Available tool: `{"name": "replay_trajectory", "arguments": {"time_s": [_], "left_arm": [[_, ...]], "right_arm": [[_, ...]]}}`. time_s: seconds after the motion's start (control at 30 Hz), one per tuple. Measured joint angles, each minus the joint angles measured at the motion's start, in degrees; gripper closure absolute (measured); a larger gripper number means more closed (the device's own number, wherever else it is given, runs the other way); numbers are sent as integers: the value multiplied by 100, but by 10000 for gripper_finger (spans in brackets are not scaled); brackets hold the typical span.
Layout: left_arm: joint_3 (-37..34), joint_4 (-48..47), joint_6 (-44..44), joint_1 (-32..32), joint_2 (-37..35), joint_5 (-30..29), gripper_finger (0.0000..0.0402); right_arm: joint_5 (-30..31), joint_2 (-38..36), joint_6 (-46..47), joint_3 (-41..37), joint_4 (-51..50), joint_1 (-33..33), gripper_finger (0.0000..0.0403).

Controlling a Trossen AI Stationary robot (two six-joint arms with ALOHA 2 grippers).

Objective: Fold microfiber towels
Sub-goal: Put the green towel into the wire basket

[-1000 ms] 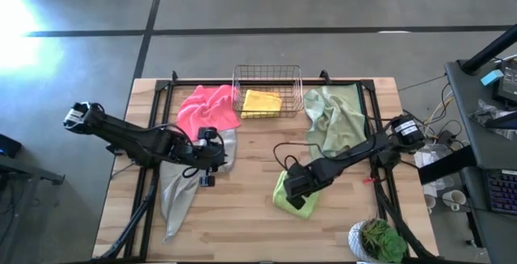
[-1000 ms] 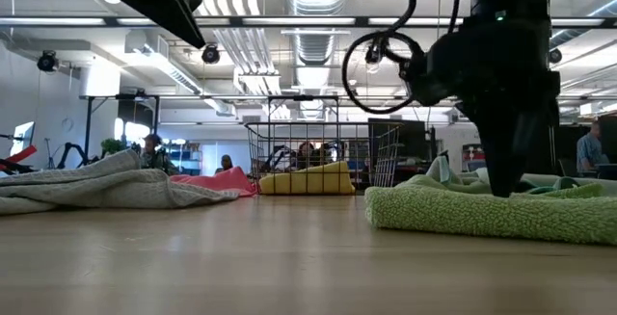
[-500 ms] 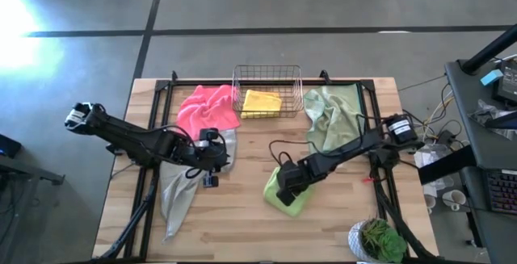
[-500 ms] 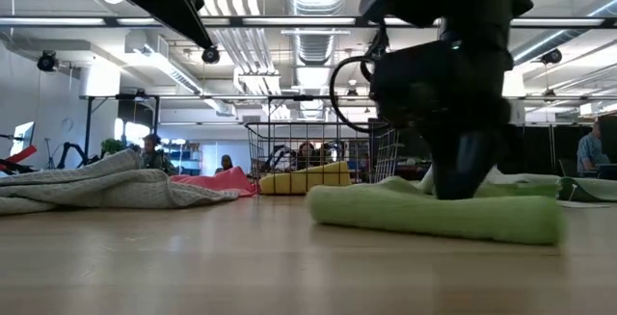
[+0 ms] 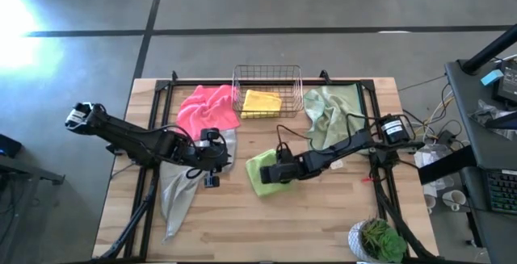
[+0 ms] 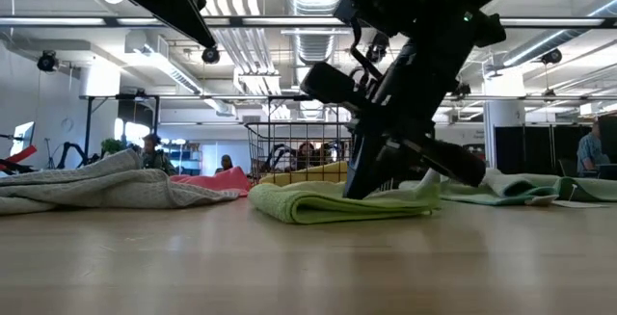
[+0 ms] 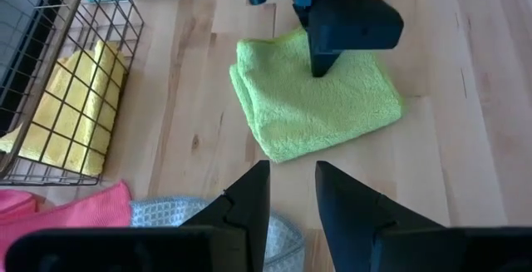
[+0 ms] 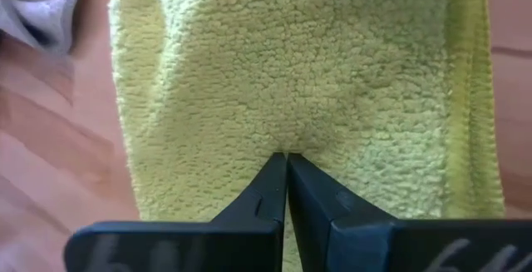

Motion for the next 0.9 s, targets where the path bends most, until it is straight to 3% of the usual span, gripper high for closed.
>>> {"name": "replay_trajectory", "arguments": {"time_s": [0.2, 0.37, 0.53, 0.73, 0.9], "left_arm": [[0, -60, 478, -1, 42, -6, 317], [0, -57, 486, 52, 147, -4, 310], [2, -63, -329, 155, 257, -2, 266], [7, -100, -1651, 372, 264, 3, 191], [7, -19, -2571, 555, 305, 287, 165]], "right_arm": [[-31, -23, -128, 87, -9, 34, 394], [-59, -271, -783, 234, -49, 34, 394], [21, -822, -1532, 253, -571, 17, 394], [658, -1737, -2567, 220, -1660, 7, 394], [783, -2568, -3333, 190, -2514, -64, 390]]}}
